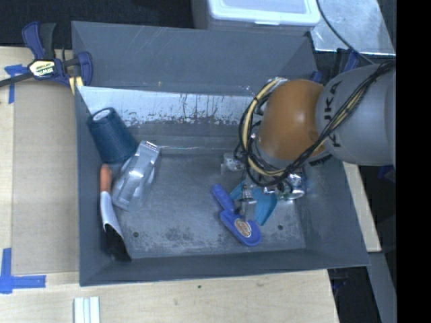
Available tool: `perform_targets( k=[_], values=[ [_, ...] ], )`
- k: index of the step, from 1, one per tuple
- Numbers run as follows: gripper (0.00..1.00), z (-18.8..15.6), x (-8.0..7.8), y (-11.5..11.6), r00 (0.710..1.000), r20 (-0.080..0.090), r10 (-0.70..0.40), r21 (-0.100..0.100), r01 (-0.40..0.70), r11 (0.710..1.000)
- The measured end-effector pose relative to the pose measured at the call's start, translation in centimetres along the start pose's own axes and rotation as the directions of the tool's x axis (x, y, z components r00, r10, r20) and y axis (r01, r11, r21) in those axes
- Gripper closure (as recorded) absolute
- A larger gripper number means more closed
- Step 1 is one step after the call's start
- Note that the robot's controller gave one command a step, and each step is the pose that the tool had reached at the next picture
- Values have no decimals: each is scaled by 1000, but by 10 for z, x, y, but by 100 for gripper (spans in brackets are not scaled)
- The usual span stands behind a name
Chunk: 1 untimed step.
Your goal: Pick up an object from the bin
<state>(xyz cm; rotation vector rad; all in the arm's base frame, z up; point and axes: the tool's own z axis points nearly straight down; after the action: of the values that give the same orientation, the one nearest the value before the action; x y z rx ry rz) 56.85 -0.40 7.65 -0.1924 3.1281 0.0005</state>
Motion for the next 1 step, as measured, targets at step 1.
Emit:
perform_targets(
  k=[1],
  values=[
    [100,-1,-17,-29,984,20,-179,2,179,984]
  ],
)
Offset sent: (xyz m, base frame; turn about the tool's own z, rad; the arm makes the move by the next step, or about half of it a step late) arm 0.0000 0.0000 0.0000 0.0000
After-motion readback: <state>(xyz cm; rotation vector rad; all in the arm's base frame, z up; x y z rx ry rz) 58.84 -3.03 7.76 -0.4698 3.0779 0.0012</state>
